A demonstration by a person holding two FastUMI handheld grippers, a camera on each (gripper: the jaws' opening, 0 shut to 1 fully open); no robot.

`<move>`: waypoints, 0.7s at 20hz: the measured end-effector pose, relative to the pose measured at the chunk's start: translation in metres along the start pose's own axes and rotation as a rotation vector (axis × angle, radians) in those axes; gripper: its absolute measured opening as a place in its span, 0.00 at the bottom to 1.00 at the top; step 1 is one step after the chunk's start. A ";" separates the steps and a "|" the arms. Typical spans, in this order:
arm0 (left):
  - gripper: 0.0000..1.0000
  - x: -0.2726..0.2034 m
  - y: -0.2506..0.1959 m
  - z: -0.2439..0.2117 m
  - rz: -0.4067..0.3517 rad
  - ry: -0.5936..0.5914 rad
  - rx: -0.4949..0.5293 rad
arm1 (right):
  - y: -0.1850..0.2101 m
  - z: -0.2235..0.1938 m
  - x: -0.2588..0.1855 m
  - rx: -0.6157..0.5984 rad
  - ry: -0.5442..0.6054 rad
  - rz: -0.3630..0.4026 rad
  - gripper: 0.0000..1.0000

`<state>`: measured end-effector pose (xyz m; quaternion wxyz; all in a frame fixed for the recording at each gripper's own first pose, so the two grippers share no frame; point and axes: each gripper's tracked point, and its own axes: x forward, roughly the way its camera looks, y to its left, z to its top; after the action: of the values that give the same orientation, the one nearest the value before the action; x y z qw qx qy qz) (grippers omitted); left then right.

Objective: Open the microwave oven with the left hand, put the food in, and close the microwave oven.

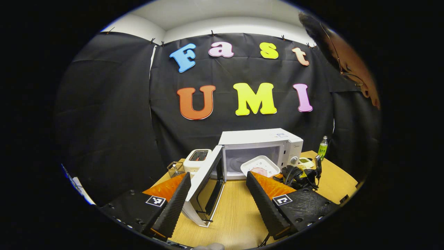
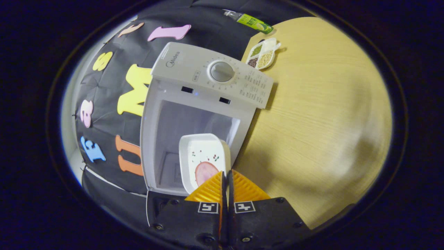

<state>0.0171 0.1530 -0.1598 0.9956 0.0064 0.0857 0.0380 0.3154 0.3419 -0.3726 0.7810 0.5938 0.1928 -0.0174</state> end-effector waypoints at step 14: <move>0.96 0.049 -0.002 -0.014 -0.024 0.009 0.008 | 0.037 -0.001 0.109 0.026 -0.079 0.016 0.04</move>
<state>0.0628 0.1546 -0.1822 0.9955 0.0092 0.0906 0.0259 0.4259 0.3754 -0.3738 0.7803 0.6043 0.1568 -0.0369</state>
